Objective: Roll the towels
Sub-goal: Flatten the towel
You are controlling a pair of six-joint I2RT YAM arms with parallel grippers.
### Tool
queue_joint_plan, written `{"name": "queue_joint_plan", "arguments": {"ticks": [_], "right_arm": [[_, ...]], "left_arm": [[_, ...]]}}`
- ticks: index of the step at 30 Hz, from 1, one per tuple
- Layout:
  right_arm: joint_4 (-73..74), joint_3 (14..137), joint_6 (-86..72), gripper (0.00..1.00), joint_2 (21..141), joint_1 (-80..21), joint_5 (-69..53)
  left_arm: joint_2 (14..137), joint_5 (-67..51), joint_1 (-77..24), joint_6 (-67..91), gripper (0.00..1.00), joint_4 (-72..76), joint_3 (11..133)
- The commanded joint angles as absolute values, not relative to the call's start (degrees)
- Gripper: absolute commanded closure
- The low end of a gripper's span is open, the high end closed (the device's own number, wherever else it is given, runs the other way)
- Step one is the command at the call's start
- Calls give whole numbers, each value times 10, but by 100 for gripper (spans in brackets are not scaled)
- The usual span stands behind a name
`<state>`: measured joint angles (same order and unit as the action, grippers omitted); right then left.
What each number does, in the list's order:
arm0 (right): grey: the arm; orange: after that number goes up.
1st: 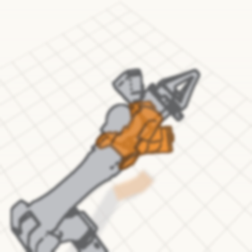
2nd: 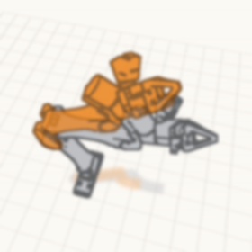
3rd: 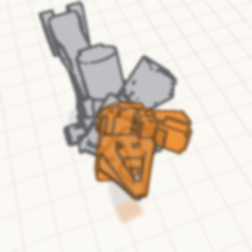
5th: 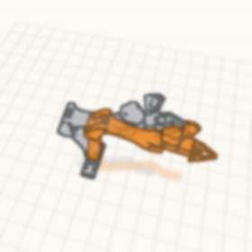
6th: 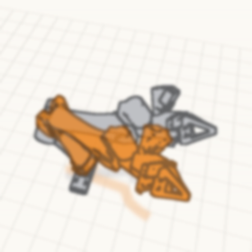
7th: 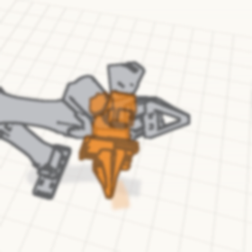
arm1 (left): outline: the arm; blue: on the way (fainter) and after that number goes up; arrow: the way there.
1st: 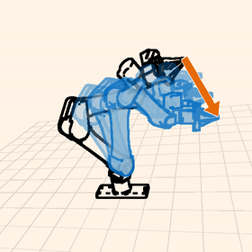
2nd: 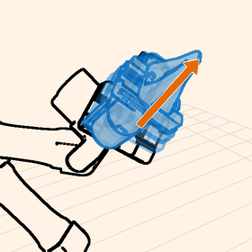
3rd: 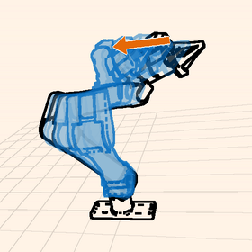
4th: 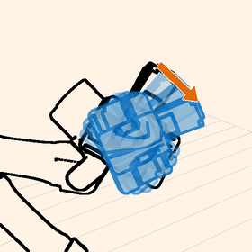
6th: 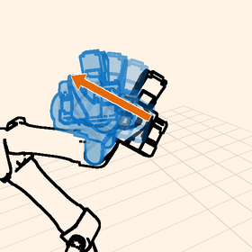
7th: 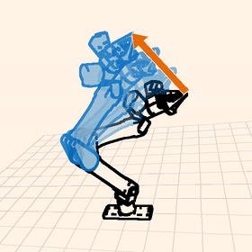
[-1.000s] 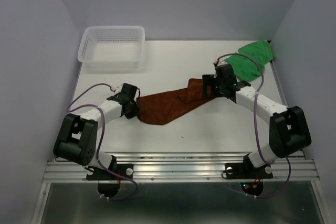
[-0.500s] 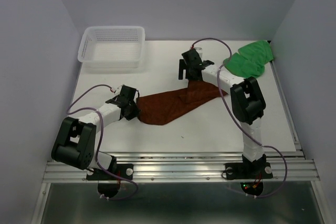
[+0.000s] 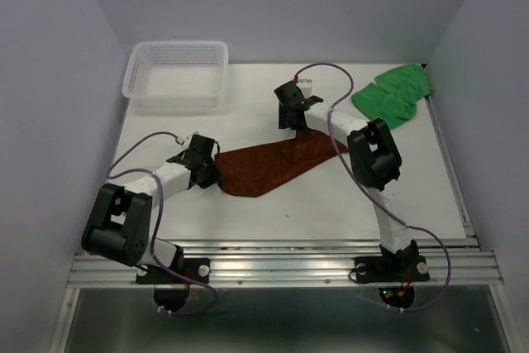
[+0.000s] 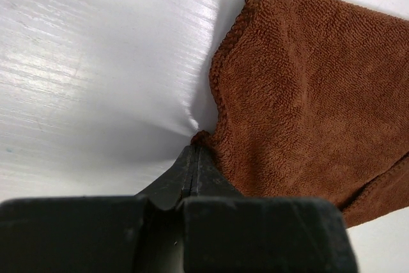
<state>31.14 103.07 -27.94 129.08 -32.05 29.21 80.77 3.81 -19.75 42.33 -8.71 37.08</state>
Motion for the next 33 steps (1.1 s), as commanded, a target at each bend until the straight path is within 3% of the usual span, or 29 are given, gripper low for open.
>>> {"name": "queue_joint_plan", "arguments": {"ticks": [1,8,9,15,26,33], "right_arm": [[319,1061,-293,15,1310,-326,329],[320,1078,-294,27,1338,-326,344],[321,1079,-294,34,1340,-326,348],[321,1072,-302,56,1346,-326,350],[319,998,-342,51,1310,-326,388],[300,949,-367,60,1296,-320,365]], "left_arm": [[823,39,-198,406,100,-115,351],[825,39,-197,404,100,-113,351],[825,40,-198,404,100,-114,352],[826,42,-198,406,100,-117,352],[827,54,-197,413,100,-131,362],[818,60,-198,420,100,-141,367]]}}
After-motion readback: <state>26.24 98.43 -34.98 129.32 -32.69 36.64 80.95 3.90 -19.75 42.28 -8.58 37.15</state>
